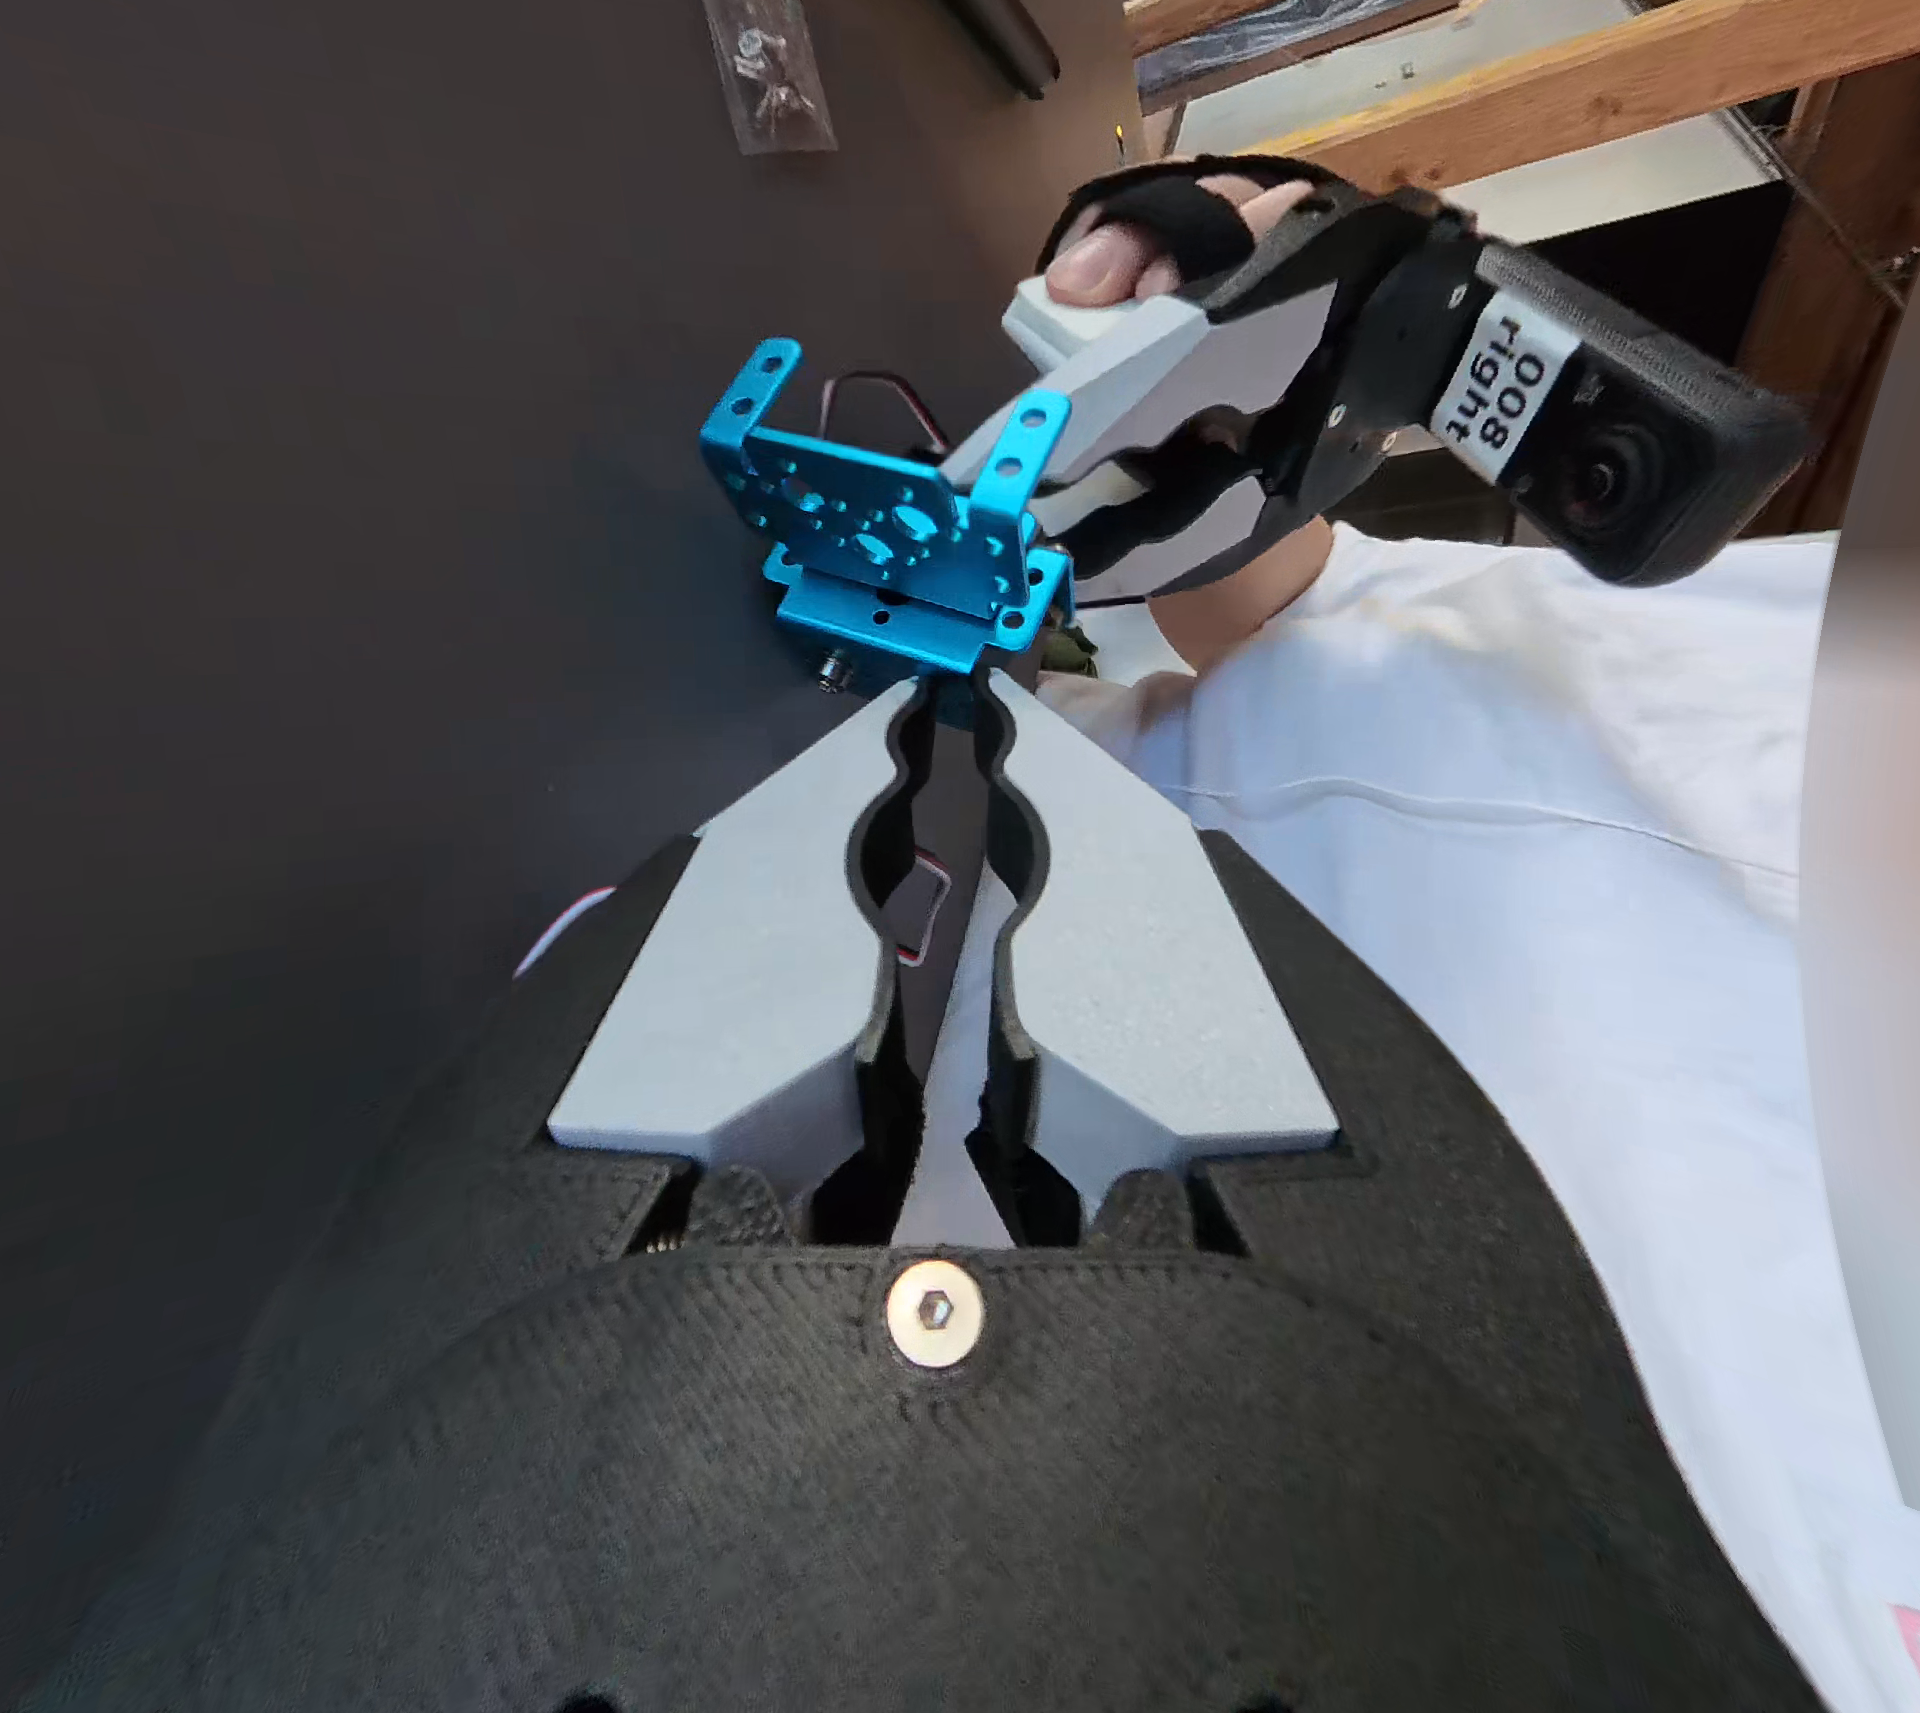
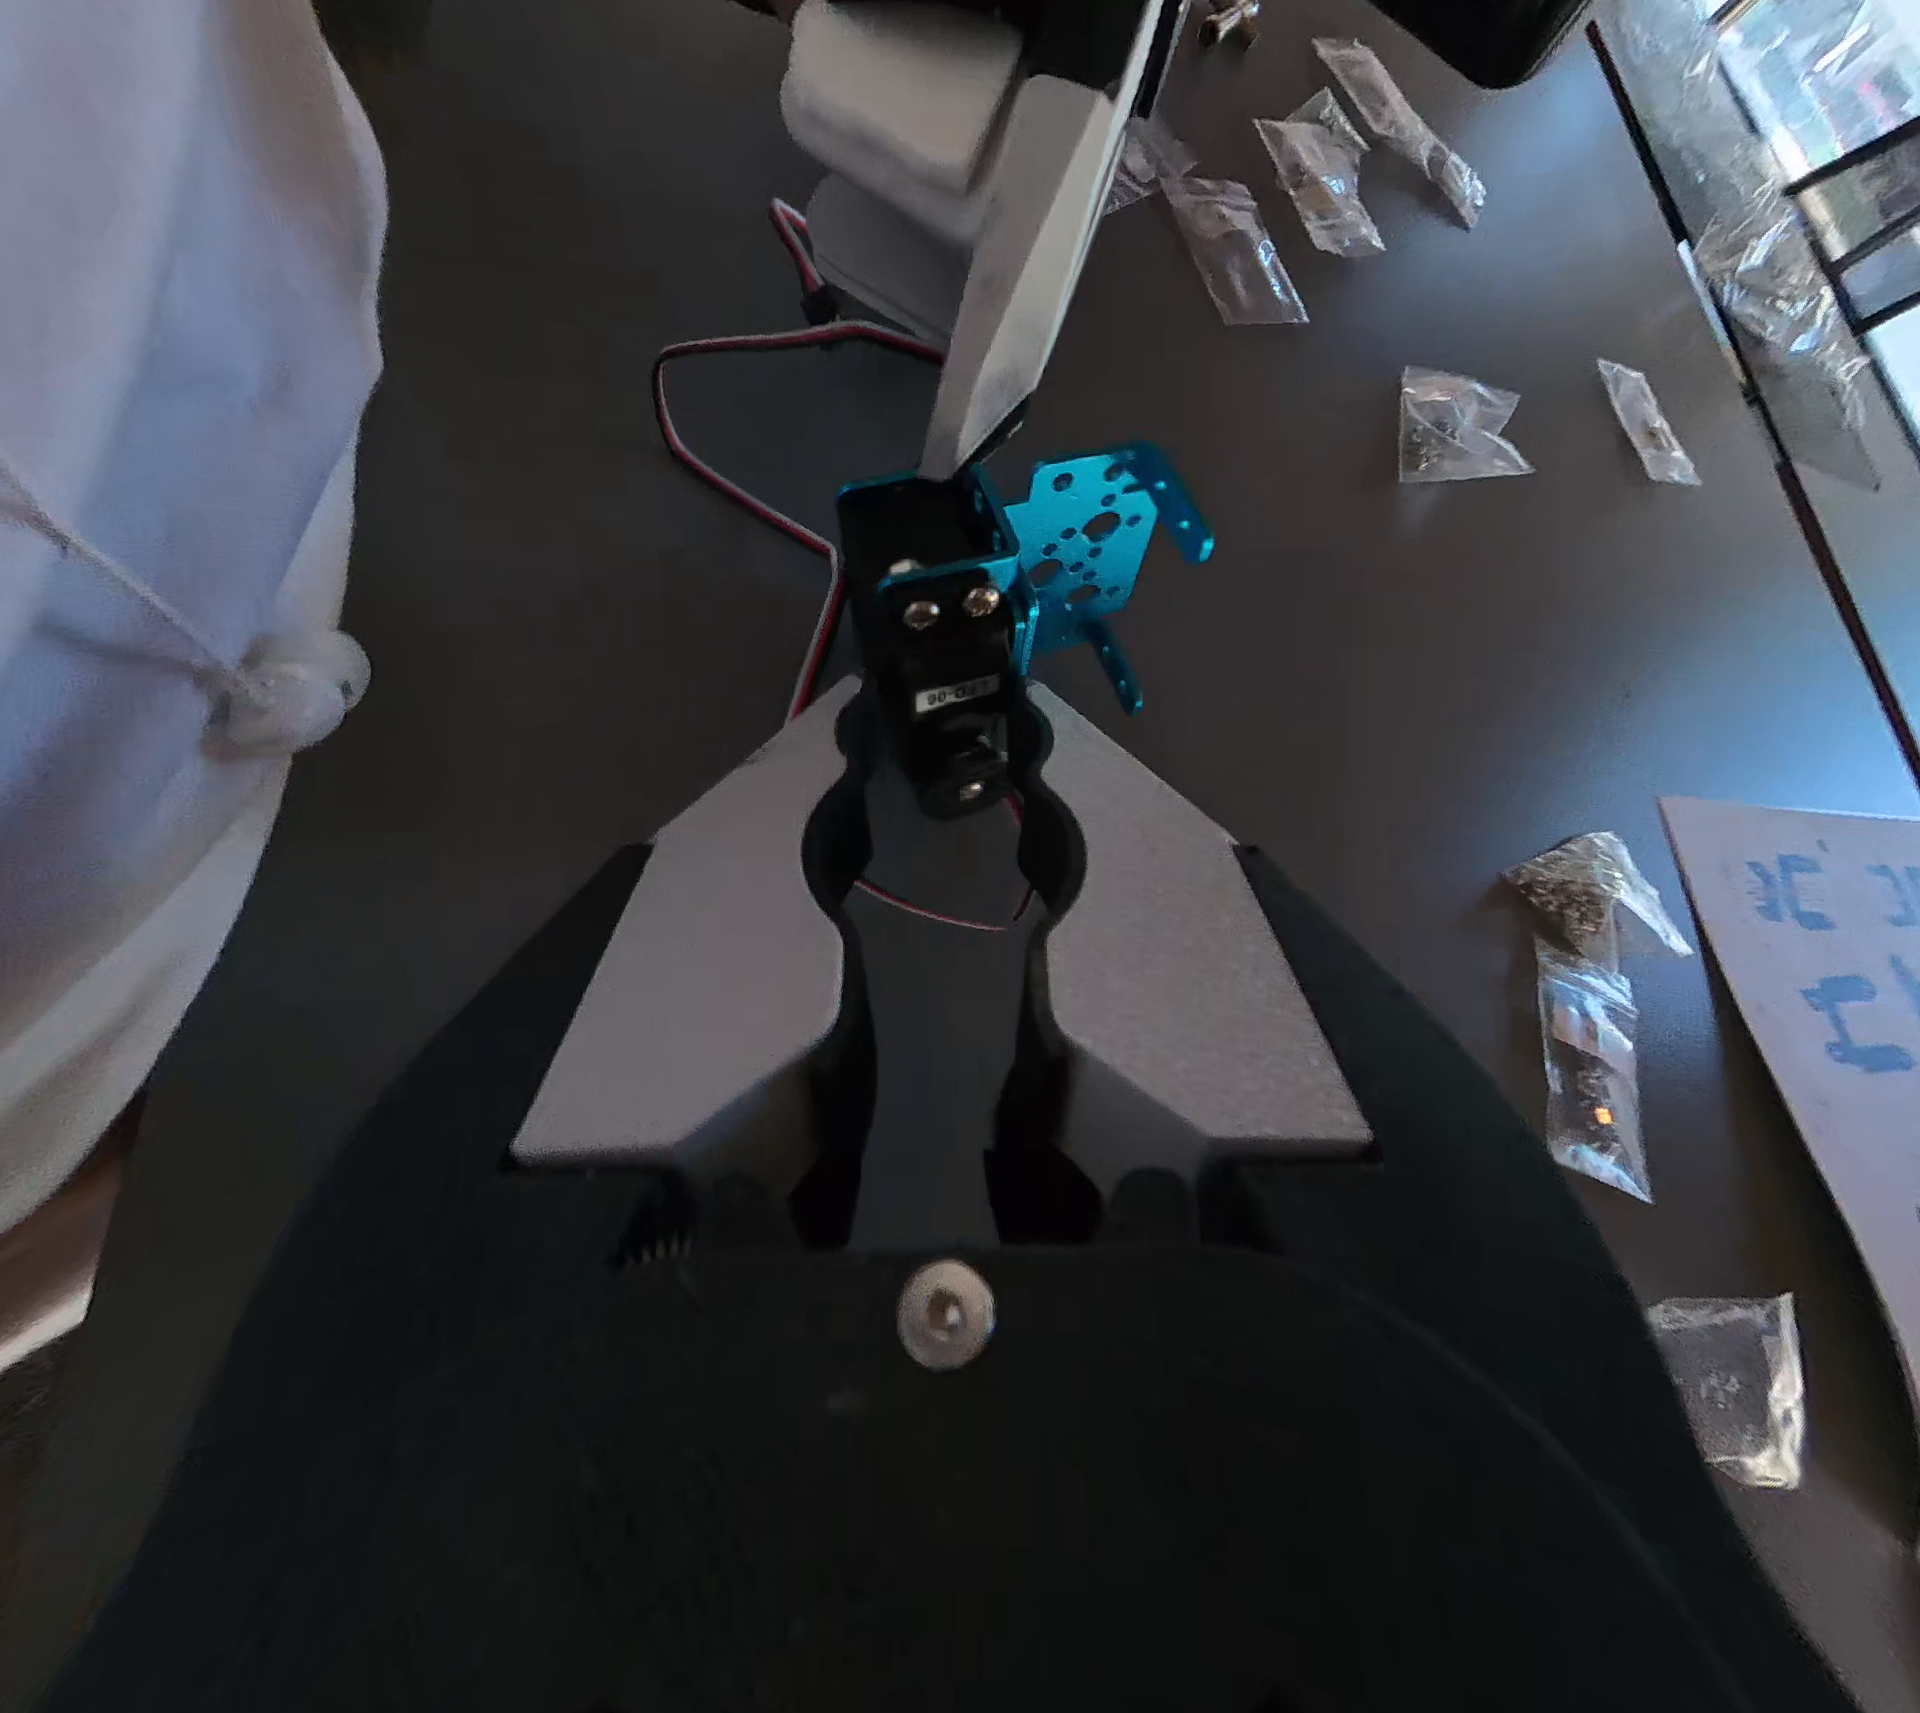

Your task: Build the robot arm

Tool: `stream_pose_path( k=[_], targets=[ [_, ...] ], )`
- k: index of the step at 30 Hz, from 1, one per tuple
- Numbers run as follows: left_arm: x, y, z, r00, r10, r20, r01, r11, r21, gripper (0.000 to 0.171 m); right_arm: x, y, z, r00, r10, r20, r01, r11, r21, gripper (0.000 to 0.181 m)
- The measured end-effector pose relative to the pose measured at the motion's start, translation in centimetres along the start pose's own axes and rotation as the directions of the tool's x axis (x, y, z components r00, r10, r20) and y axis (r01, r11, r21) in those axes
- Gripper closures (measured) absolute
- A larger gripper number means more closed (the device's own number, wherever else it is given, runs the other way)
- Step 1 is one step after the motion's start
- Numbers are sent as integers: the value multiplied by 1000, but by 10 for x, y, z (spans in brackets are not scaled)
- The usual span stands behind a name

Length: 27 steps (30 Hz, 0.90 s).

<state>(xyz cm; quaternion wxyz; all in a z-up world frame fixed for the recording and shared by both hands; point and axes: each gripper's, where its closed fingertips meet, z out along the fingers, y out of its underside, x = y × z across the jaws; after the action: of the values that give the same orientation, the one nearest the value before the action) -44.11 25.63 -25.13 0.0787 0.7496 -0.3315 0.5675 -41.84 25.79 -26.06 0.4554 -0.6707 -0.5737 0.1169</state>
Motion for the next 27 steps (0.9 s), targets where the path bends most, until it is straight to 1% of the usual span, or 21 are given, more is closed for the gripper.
stream_pose_path(
  k=[2,4,6,7,10,13,18,23,27],
  targets=[
    [-1,-3,-1,1000,-2,17,2,1000,14,166,-1,1,-2,1000,5,2,-5,1000,18,159],
    [-1,-5,-1,999,3,36,-3,1000,14,166,-3,1,-3,999,47,23,-48,998,30,161],
    [-1,-8,0,997,42,62,-44,999,22,165,-2,3,-4,994,103,45,-104,994,24,161],
    [-1,-8,0,995,57,80,-59,998,22,165,-1,3,-4,993,105,46,-106,994,20,161],
    [-2,-6,0,988,82,129,-81,997,-17,164,-2,3,-3,994,99,43,-100,995,27,161],
    [-1,-3,0,987,80,142,-74,996,-47,166,-3,3,-3,991,117,58,-120,991,51,160],
    [-1,0,1,974,147,175,-131,986,-101,169,-3,4,-5,986,142,83,-150,983,105,160],
    [2,1,0,983,134,124,-124,989,-80,171,-2,5,-5,985,150,88,-159,981,108,159],
    [2,1,0,984,140,112,-134,989,-60,171,-2,5,-5,983,159,92,-169,980,107,160]
  ],
)
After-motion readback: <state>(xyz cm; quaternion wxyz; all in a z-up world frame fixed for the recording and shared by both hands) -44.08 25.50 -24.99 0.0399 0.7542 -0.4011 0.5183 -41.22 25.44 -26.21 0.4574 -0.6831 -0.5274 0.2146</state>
